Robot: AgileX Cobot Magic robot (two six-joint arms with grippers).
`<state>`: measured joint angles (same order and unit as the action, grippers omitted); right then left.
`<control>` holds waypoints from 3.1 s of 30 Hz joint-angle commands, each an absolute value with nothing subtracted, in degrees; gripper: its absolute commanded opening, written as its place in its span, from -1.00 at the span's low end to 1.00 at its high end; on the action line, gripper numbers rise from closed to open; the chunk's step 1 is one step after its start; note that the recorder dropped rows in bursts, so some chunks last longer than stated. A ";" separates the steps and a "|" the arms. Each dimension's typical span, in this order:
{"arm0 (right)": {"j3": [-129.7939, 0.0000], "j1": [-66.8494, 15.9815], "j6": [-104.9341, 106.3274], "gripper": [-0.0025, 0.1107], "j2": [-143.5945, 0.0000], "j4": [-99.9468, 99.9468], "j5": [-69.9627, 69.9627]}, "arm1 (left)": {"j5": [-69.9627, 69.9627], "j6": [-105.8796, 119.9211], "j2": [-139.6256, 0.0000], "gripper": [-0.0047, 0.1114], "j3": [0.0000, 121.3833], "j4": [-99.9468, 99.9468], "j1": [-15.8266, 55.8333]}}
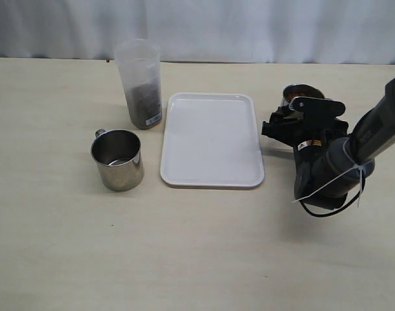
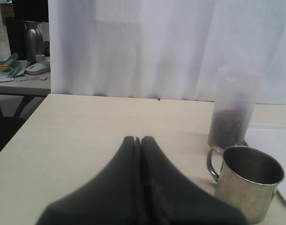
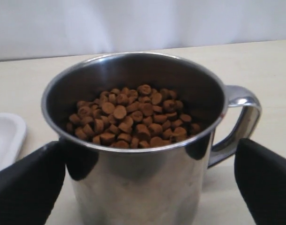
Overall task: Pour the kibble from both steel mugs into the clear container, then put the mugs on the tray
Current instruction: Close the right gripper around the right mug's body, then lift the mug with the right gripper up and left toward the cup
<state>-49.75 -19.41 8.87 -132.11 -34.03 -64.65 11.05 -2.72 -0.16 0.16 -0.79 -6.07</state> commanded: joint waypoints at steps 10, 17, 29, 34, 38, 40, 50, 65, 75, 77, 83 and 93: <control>-49.90 -17.57 9.38 0.37 -132.16 -33.64 -67.36 | 10.77 -2.77 0.00 -0.92 0.00 -0.83 -5.84; -49.95 -16.25 9.26 0.37 -133.36 -33.38 -67.38 | 10.77 -2.77 0.00 -0.92 0.00 -0.83 -5.84; -55.34 -15.90 9.85 0.37 -137.09 -33.63 -67.75 | 10.34 -2.77 0.00 -0.92 0.00 -0.83 -5.84; -55.83 -15.90 9.85 0.37 -137.09 -33.64 -67.79 | 10.34 -2.77 0.00 -0.92 0.00 -0.83 -5.84; -55.83 -15.90 9.85 0.37 -137.09 -33.64 -67.79 | 10.34 -2.77 0.00 -0.92 0.00 -0.83 -5.84; -55.83 -15.90 9.85 0.37 -137.09 -33.64 -67.74 | 10.34 -2.77 0.00 -0.92 0.00 -0.83 -5.84; -55.91 -15.90 13.56 -0.78 -137.09 -33.79 -65.18 | 10.34 -2.77 0.00 -0.92 0.00 -0.83 -5.84; -50.71 -15.90 22.65 -0.87 -125.94 -33.67 -62.51 | 10.77 -2.77 0.00 -0.92 0.00 -0.83 -5.84; -43.45 -15.90 24.65 -0.87 -110.85 -28.42 -53.90 | 10.77 -2.77 0.00 -0.92 0.00 -0.83 -5.84; -42.23 -15.90 23.46 -0.87 -108.58 -24.91 -53.25 | 10.77 -2.77 0.00 -0.92 0.00 -0.83 -5.84; -41.61 -15.90 17.16 -0.87 -101.64 -14.48 -41.96 | 10.77 -2.77 0.00 -0.92 0.00 -0.83 -5.84; -48.27 -19.72 16.01 -0.87 -93.81 -6.34 -24.26 | 10.51 -2.77 0.00 -0.92 0.00 -0.83 -5.84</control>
